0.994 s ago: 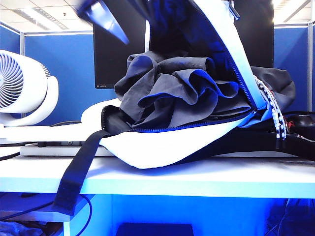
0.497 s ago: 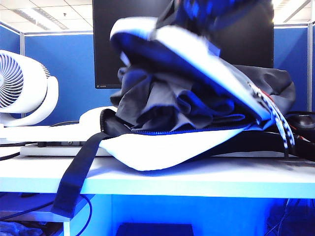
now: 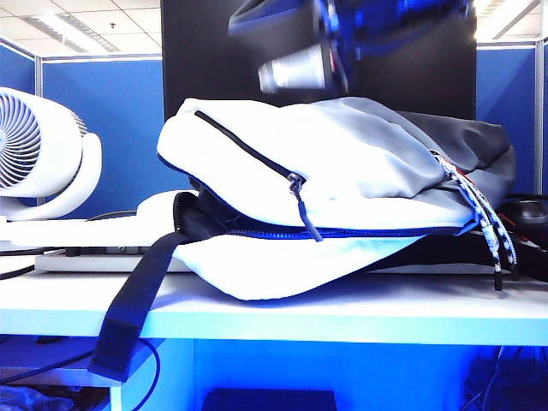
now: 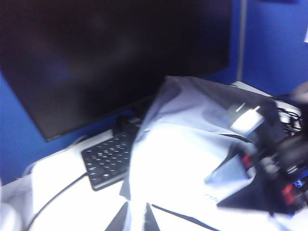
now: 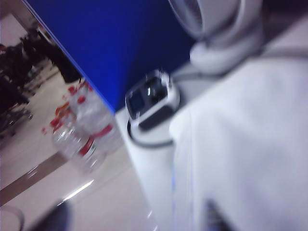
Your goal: Put the gray clothes into the backpack.
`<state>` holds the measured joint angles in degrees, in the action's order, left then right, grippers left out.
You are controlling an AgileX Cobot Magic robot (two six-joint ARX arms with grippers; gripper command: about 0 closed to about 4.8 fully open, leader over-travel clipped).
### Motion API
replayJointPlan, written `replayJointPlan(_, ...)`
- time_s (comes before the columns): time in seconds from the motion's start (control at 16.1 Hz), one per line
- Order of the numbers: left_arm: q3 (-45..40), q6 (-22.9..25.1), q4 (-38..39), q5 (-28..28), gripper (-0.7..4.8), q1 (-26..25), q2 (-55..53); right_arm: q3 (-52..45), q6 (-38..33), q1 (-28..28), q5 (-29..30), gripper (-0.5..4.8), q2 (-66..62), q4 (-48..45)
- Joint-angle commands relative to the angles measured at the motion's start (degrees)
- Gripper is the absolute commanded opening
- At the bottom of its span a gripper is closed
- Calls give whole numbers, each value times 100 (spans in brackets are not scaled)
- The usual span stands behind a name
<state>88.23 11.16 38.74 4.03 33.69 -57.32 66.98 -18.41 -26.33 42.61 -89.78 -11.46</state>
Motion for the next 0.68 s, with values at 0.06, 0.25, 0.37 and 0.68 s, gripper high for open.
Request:
replayJointPlan(0.06, 15, 17, -68, 26, 42, 2, 249, 35, 114, -2, -584, 78, -177, -280)
replayJointPlan(0.25, 15, 20, -164, 31, 42, 2, 704, 35, 109, -2, -557, 49, -898, -162)
replayJointPlan(0.37, 15, 48, -238, 31, 42, 2, 1012, 35, 101, -2, -566, 49, -1290, -63)
replayJointPlan(0.68, 13, 85, 15, 234, 50, 2, 1604, 33, -415, 2, 623, 175, -448, -208)
